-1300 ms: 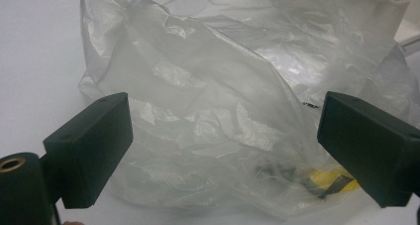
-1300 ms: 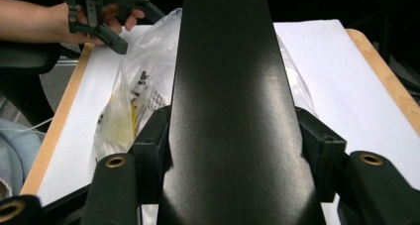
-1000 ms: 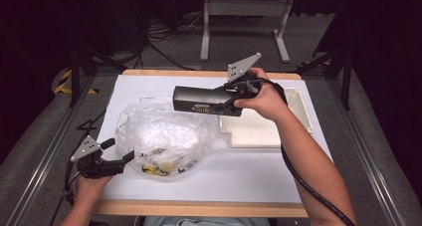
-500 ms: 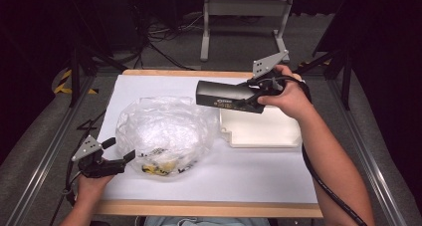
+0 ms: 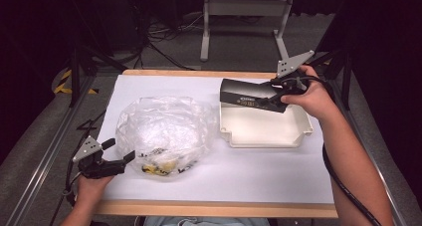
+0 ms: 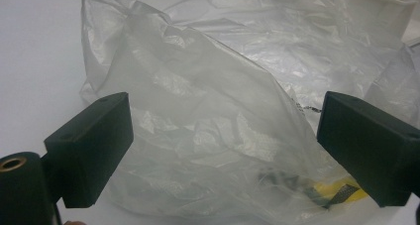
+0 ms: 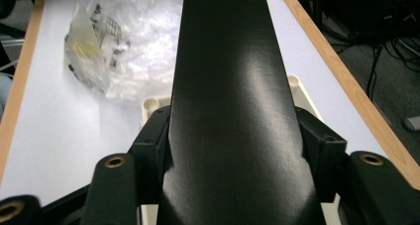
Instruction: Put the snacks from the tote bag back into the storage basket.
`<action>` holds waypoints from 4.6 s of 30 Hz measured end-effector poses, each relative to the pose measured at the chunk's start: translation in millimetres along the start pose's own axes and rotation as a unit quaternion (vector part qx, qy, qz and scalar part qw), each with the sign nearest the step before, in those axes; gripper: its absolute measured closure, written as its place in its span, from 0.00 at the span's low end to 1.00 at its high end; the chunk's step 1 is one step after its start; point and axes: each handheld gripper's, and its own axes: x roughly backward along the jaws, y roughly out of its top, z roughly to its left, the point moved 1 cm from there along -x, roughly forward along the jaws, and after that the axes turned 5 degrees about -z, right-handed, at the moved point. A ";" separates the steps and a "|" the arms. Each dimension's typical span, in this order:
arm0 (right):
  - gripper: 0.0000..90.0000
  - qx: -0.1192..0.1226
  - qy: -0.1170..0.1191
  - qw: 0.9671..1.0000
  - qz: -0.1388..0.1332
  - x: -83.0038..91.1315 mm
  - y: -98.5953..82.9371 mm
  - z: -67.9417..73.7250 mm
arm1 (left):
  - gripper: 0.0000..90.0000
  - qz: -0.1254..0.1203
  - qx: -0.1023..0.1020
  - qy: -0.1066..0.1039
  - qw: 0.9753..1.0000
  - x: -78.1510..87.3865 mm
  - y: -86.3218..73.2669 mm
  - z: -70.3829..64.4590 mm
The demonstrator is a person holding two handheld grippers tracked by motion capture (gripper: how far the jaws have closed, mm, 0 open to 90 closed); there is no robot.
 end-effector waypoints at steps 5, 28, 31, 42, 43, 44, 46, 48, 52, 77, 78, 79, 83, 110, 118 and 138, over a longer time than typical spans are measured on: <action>0.47 -0.002 -0.002 1.000 0.026 7.2 -8.8 -5.8 | 0.09 0.000 -0.003 0.003 1.000 2.9 -1.2 -1.0; 0.46 0.005 0.013 0.992 0.126 -6.0 -35.2 -21.4 | 0.09 0.000 0.002 0.021 1.000 14.6 -6.5 0.1; 0.46 0.008 0.018 0.989 0.147 -11.8 -38.7 -23.5 | 0.09 0.001 0.002 0.021 1.000 14.7 -6.8 -0.1; 0.46 0.006 0.029 0.985 0.168 -27.9 -52.2 -29.3 | 0.09 0.005 0.004 0.021 1.000 15.0 -8.2 0.0; 0.46 0.004 0.030 0.985 0.172 -29.8 -55.1 -30.2 | 0.09 0.004 0.003 0.022 1.000 15.5 -8.0 0.3; 0.46 0.007 0.031 0.984 0.174 -30.5 -56.1 -30.8 | 0.09 0.004 0.004 0.022 1.000 15.5 -8.0 0.3; 0.46 0.004 0.032 0.983 0.179 -31.9 -58.5 -31.4 | 0.09 0.004 0.004 0.022 1.000 15.1 -7.9 0.2; 0.46 0.006 0.034 0.983 0.182 -32.3 -59.0 -32.0 | 0.09 0.004 0.004 0.022 1.000 14.8 -7.8 0.1; 0.46 0.002 0.041 0.981 0.187 -35.8 -60.9 -30.3 | 0.09 0.004 0.002 0.018 1.000 12.5 -7.5 0.1; 0.46 0.015 0.067 0.975 0.209 -50.6 -66.0 -36.6 | 0.09 0.006 0.000 0.016 1.000 10.7 -7.0 -0.6; 0.46 0.014 0.067 0.975 0.213 -50.3 -65.7 -37.0 | 0.09 0.007 0.000 0.016 1.000 10.6 -7.0 -0.7; 0.46 0.013 0.067 0.974 0.216 -50.4 -65.7 -37.6 | 0.09 0.007 0.000 0.016 1.000 10.5 -7.0 -0.6; 0.45 0.014 0.070 0.971 0.227 -51.4 -67.6 -39.6 | 0.09 0.007 0.001 0.017 1.000 10.3 -7.1 -0.6; 0.37 0.021 0.055 0.954 0.292 -69.9 -88.9 -31.1 | 0.09 0.009 0.002 0.017 1.000 9.8 -7.2 -0.1; 0.45 0.040 0.060 0.948 0.310 -70.8 -88.1 -31.9 | 0.09 0.009 0.002 0.018 1.000 10.2 -7.2 0.0; 0.46 0.098 0.069 0.931 0.346 -77.2 -81.6 -32.6 | 0.09 0.007 0.002 0.020 1.000 10.6 -7.3 0.4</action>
